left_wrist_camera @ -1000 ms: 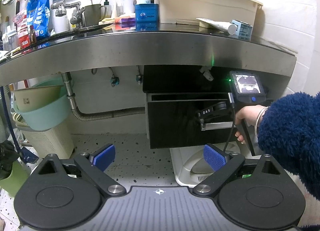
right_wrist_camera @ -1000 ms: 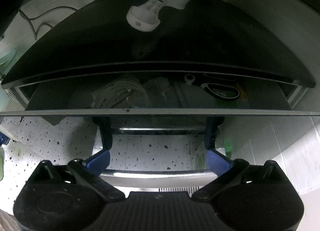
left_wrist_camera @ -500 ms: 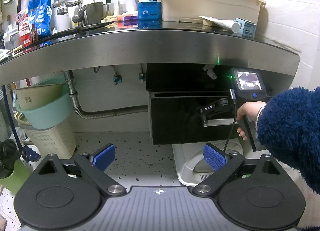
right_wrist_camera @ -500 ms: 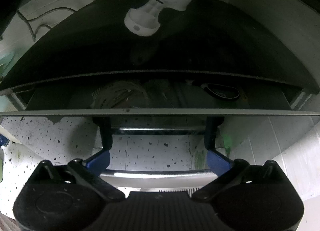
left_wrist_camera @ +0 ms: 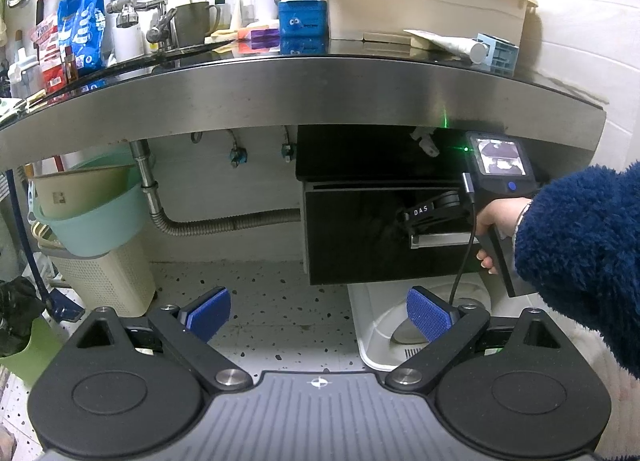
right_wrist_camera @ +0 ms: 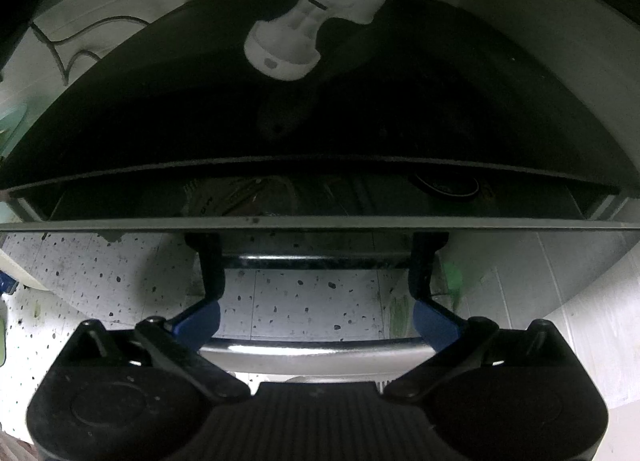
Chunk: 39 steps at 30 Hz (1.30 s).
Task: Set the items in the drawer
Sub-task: 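Keep pushing the drawer with the right gripper until it shuts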
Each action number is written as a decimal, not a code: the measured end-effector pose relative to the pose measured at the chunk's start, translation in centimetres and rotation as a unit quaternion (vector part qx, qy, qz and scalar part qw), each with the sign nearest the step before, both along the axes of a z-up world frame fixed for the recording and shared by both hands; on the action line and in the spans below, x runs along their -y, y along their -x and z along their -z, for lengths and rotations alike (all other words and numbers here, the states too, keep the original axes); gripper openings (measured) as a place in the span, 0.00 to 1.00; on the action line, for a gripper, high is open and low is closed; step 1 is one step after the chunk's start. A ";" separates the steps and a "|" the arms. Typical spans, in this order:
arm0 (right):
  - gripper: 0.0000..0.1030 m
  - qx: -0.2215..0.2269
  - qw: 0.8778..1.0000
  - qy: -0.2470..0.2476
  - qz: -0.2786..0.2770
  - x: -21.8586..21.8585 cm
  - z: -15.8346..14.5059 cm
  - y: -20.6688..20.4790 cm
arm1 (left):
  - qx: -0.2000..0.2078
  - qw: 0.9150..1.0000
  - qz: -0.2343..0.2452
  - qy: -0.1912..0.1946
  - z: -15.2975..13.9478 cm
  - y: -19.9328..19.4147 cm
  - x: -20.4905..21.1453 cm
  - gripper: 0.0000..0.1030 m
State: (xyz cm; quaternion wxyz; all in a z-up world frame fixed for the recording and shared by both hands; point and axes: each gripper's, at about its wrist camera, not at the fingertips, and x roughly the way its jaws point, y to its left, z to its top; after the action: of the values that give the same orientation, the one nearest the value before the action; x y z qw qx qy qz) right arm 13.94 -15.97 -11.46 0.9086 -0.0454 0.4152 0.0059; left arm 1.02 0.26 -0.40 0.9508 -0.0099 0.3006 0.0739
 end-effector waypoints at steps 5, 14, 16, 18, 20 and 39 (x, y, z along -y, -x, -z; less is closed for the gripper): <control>1.00 0.012 1.000 0.000 -0.002 0.0 0.0 -0.1 | -0.001 1.000 -0.008 -0.003 -0.2 -0.5 -0.8 0.93; 1.00 0.023 1.000 0.000 -0.004 0.0 0.0 0.3 | -0.010 1.000 -0.016 0.011 0.2 -1.1 -1.5 0.93; 1.00 0.028 1.000 -0.001 -0.004 -0.1 0.1 0.5 | -0.012 1.000 -0.016 0.012 0.4 -1.2 -1.6 0.93; 1.00 0.034 0.999 -0.001 -0.005 0.0 0.2 0.8 | -0.015 1.000 -0.016 0.015 0.5 -1.3 -1.7 0.93; 1.00 0.036 0.999 -0.001 -0.005 0.0 0.2 0.9 | -0.018 1.000 -0.017 0.017 0.7 -1.5 -1.8 0.93; 1.00 0.046 0.999 -0.001 -0.008 0.2 0.3 1.5 | -0.036 0.999 -0.020 -0.004 0.7 -3.9 -1.7 0.93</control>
State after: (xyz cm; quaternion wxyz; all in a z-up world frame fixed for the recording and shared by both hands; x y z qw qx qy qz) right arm 12.44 -16.12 -11.74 0.9267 -0.0483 0.3726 0.0110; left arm 4.89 1.94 -1.06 0.9378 -0.0095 0.3339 0.0948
